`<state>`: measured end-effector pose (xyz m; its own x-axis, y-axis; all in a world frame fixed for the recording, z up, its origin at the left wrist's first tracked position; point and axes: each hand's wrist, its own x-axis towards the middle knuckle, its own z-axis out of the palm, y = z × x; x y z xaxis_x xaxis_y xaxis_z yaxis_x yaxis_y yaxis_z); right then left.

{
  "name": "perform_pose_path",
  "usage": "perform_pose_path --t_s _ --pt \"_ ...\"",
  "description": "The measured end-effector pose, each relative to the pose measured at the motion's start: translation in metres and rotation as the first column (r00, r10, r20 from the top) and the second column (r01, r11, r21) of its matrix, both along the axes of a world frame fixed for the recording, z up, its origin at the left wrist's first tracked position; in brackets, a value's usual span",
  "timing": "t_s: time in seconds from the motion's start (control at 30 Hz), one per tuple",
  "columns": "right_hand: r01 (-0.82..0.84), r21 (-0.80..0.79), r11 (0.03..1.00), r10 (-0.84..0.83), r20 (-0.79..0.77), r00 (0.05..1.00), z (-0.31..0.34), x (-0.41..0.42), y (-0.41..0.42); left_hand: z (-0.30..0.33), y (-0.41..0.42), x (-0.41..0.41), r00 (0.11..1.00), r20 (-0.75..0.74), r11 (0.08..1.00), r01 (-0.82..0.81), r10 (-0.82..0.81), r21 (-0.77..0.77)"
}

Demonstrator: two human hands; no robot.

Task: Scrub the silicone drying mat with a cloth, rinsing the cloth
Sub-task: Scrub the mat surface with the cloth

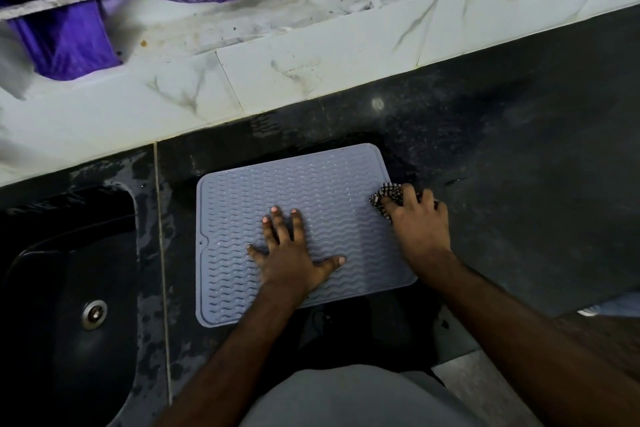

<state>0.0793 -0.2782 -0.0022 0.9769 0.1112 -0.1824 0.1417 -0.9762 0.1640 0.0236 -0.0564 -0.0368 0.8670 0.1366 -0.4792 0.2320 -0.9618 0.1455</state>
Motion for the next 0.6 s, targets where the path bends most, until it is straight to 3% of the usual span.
perform_pose_path --t_s 0.37,0.47,0.6 --pt "0.187 -0.079 0.979 -0.196 -0.139 0.971 0.008 -0.029 0.059 0.003 0.005 -0.001 0.998 0.054 1.0 0.025 -0.026 0.016" --pt "0.153 -0.082 0.985 -0.163 -0.141 0.977 0.017 -0.029 0.076 0.0 0.013 -0.004 0.995 0.096 0.999 0.037 -0.036 -0.018" --pt "0.076 0.033 0.997 -0.07 -0.142 0.987 0.023 -0.04 0.102 -0.007 0.033 -0.025 0.975 0.217 0.995 0.053 -0.034 -0.081"
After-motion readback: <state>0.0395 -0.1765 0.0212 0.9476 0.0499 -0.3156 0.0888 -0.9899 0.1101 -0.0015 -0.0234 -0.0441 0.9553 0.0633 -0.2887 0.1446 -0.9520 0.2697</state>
